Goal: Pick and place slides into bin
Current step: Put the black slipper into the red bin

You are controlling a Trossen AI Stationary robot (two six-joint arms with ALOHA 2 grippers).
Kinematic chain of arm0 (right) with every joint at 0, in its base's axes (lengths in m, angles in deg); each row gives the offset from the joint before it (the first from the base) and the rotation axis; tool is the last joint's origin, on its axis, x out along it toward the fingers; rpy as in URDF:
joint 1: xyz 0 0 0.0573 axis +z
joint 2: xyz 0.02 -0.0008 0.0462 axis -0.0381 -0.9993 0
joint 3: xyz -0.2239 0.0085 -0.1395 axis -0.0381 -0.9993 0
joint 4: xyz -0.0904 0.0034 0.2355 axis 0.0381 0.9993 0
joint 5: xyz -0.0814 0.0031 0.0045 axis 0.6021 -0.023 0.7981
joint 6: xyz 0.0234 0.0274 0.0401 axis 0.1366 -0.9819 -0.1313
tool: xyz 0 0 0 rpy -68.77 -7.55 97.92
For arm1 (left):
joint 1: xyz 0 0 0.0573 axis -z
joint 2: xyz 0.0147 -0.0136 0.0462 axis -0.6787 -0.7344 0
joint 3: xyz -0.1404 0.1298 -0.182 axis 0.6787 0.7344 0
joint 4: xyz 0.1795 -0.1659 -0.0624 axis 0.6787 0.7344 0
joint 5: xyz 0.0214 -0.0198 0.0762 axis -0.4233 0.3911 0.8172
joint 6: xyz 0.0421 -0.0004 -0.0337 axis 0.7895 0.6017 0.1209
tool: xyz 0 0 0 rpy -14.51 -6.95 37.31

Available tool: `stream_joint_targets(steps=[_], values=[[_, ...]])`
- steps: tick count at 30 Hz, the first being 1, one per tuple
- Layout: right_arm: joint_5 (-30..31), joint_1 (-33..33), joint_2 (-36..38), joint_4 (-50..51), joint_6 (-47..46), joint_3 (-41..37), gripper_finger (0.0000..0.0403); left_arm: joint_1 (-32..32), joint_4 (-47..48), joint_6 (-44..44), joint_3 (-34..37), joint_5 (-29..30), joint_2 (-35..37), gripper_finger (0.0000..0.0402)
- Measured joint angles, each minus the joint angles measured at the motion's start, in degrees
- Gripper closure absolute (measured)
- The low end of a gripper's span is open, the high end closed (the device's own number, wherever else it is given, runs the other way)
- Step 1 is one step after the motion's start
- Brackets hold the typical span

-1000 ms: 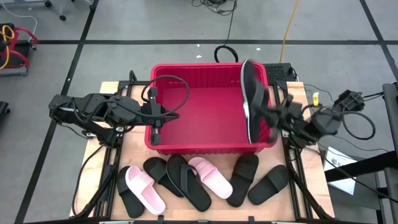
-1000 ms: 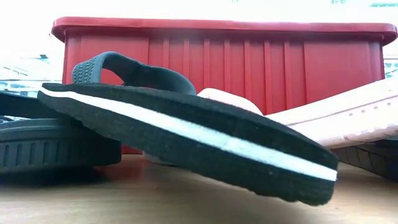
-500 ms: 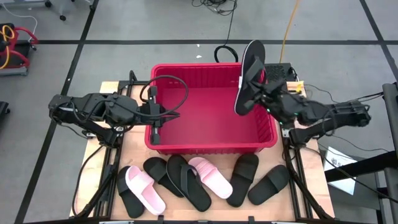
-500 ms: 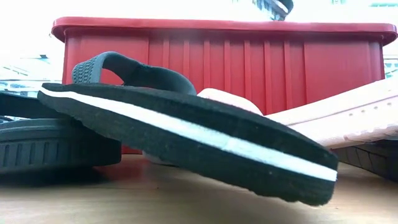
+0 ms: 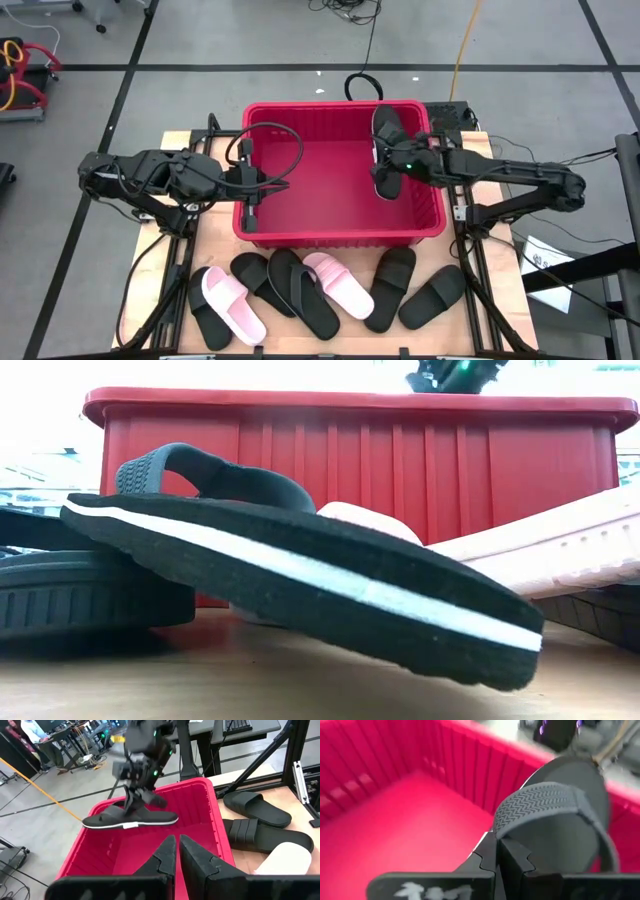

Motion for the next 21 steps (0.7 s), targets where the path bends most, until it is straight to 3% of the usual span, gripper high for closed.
stream_joint_targets(steps=[11,21], values=[[-2.89,-3.26,-9.12,9.34,-2.39,0.00,0.0403,0.00,0.00,0.79,0.02,0.00,0.00,0.0376],[-2.78,-5.46,-17.15,10.19,-2.39,-0.02,0.0403,0.00,0.02,1.09,0.00,0.00,0.00,0.0376]])
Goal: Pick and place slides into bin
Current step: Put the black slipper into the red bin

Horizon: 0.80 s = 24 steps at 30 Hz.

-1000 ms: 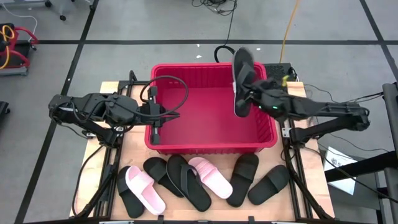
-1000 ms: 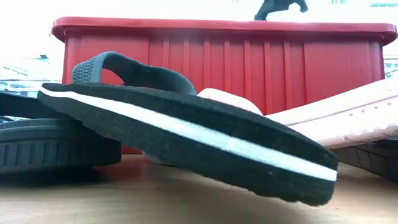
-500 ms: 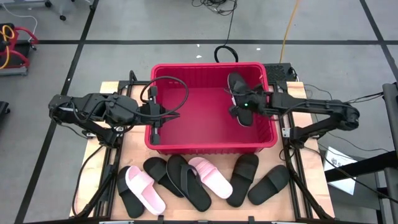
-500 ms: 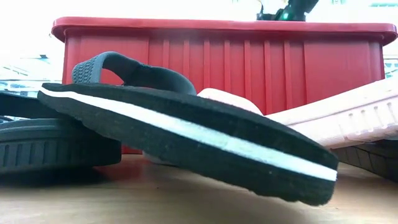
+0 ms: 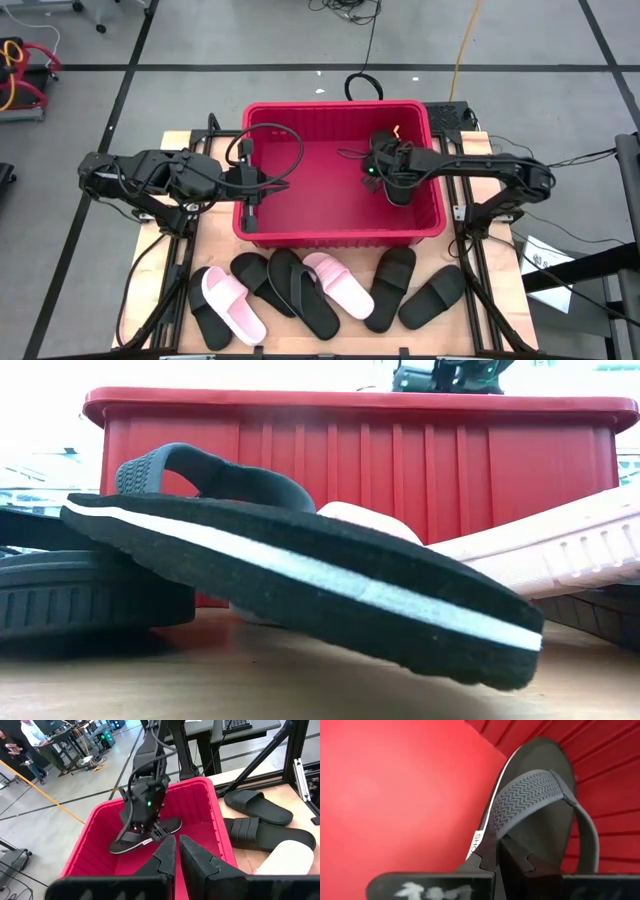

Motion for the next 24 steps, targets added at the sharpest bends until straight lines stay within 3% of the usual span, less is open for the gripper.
stream_joint_targets(steps=[24], values=[[-1.80,-1.69,-2.14,-2.20,-3.25,-7.17,0.0402,0.01,0.00,0.02,0.00,0.00,-0.02,0.0376]])
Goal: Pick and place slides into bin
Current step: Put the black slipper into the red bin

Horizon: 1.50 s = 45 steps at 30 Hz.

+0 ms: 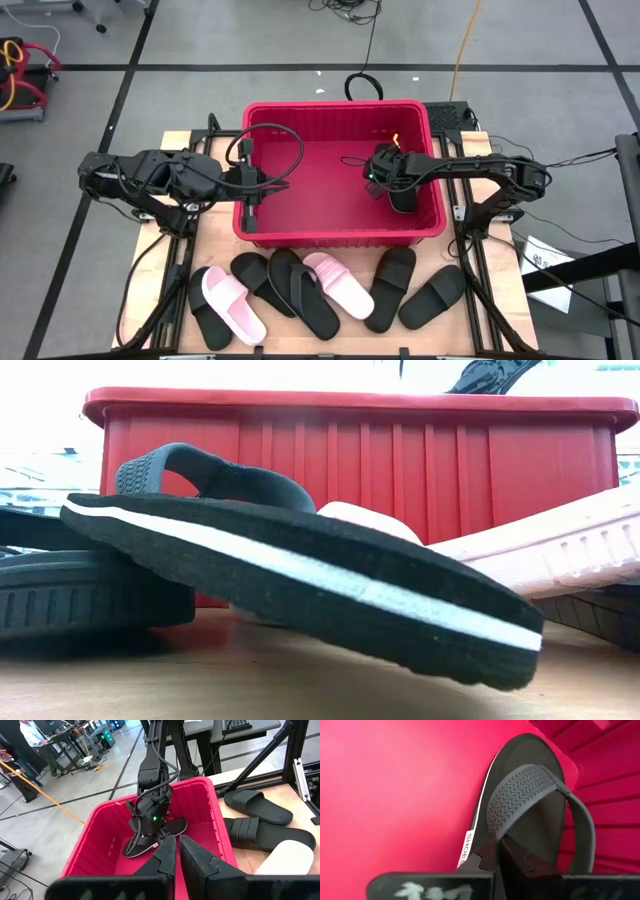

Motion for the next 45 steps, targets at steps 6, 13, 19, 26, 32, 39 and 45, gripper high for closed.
stream_joint_targets(steps=[6,13,19,26,32,39,45], values=[[-5.66,0.00,0.00,-1.60,0.25,-0.04,0.0390,0.01,0.00,0.00,0.01,-0.01,0.00,0.0376],[-5.93,0.00,0.00,-1.63,0.23,-0.04,0.0360,0.02,0.00,0.00,-0.01,0.00,0.00,0.0376],[-7.20,-0.04,0.02,-1.63,-1.29,-0.04,0.0306,0.02,0.00,0.00,0.00,-0.02,0.00,0.0376],[-7.64,-0.04,0.02,-1.62,-1.23,-0.04,0.0235,0.00,0.00,-0.01,0.02,-0.02,0.00,0.0376],[-12.26,-0.37,2.83,-1.42,-1.23,0.55,0.0218,0.01,-0.02,0.00,0.01,-0.02,0.00,0.0376],[-15.38,0.11,11.90,-1.72,2.75,2.62,0.0247,0.02,-0.28,-0.50,0.00,-0.54,0.00,0.0376],[-16.18,4.28,21.24,-4.55,7.86,3.13,0.0295,0.08,-0.68,-3.33,0.00,-0.60,0.00,0.0376]])
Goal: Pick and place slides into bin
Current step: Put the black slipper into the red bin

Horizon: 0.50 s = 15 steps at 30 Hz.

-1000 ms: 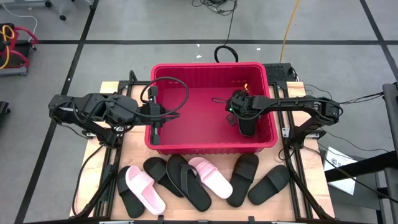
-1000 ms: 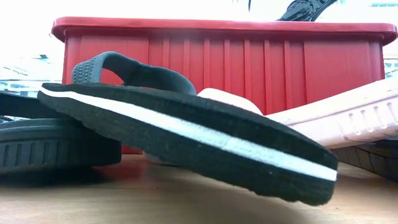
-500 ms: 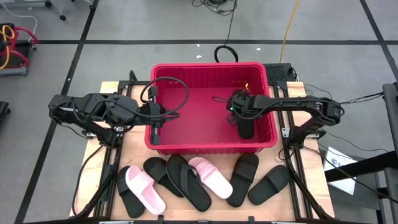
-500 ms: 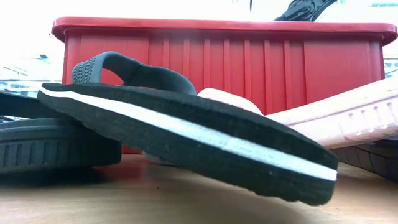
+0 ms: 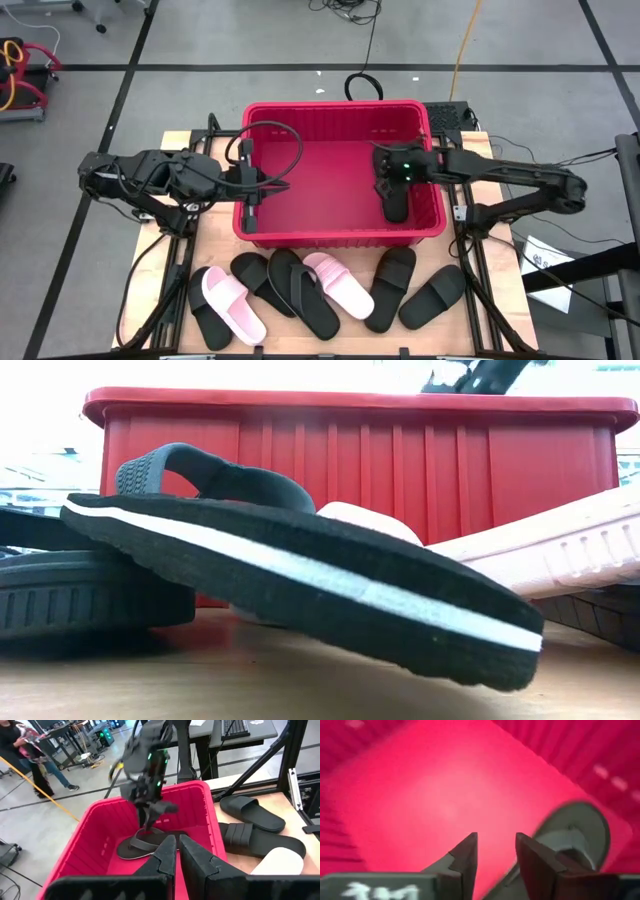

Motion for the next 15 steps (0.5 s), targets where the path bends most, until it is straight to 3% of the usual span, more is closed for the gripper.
stream_joint_targets(steps=[7,15], values=[[0.01,9.39,6.96,-5.02,7.63,0.00,0.0395,0.13,-1.53,-2.59,0.01,-1.44,0.00,0.0376],[0.00,22.93,10.26,-6.57,11.35,0.00,0.0401,0.15,-3.14,-2.99,0.01,-1.59,0.00,0.0376]])
